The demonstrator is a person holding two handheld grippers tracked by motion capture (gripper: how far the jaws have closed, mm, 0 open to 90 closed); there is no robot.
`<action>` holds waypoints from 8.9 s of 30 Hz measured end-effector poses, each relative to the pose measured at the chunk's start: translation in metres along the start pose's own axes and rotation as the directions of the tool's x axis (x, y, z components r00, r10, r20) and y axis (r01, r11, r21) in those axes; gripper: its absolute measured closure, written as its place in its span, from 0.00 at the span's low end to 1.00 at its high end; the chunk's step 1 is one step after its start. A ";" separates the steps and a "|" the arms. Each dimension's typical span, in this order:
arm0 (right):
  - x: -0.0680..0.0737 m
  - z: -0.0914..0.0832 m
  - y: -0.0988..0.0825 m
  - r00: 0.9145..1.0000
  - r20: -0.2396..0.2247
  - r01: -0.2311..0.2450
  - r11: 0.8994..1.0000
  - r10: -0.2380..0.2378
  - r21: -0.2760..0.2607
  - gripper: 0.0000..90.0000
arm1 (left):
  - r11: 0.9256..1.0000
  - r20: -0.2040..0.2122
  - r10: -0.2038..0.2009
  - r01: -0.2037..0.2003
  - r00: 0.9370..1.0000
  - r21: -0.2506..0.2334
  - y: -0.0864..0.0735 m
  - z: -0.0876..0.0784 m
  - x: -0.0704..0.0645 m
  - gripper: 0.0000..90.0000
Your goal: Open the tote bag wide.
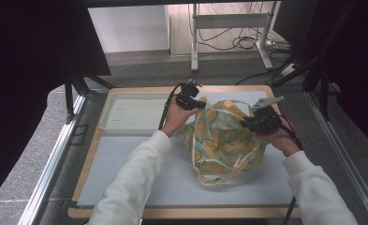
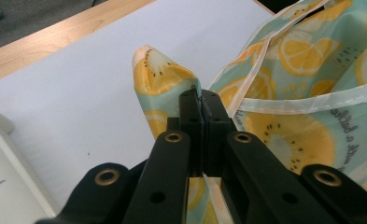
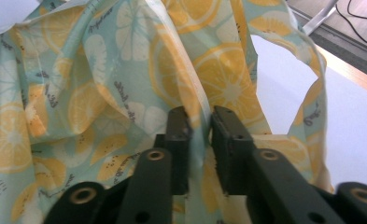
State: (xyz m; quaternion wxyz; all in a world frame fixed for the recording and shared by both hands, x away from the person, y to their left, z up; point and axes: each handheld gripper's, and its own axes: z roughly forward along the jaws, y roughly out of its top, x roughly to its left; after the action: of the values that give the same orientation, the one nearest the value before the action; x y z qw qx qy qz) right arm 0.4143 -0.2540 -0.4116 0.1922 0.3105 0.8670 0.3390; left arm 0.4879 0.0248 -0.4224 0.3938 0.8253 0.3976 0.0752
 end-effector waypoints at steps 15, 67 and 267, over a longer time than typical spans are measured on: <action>-0.007 -0.023 0.022 1.000 0.004 -0.004 0.996 0.004 -0.091 0.99 | 0.999 0.003 0.003 -0.003 1.000 -0.032 0.004 -0.012 0.001 1.00; -0.054 0.111 -0.017 0.969 0.019 -0.245 0.958 0.245 0.150 0.99 | 0.996 -0.088 -0.022 0.029 0.996 0.079 -0.051 0.022 0.024 0.99; 0.009 -0.025 -0.051 0.983 -0.093 -0.171 0.979 0.161 -0.113 0.42 | 0.998 0.032 0.044 -0.042 0.999 -0.052 -0.176 -0.091 -0.029 0.44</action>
State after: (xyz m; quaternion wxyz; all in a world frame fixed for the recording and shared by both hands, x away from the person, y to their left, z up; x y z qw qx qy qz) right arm 0.3734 -0.2892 -0.4318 0.1452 0.3552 0.8234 0.4181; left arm 0.3231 0.1233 -0.4804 0.4199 0.8243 0.3712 0.0802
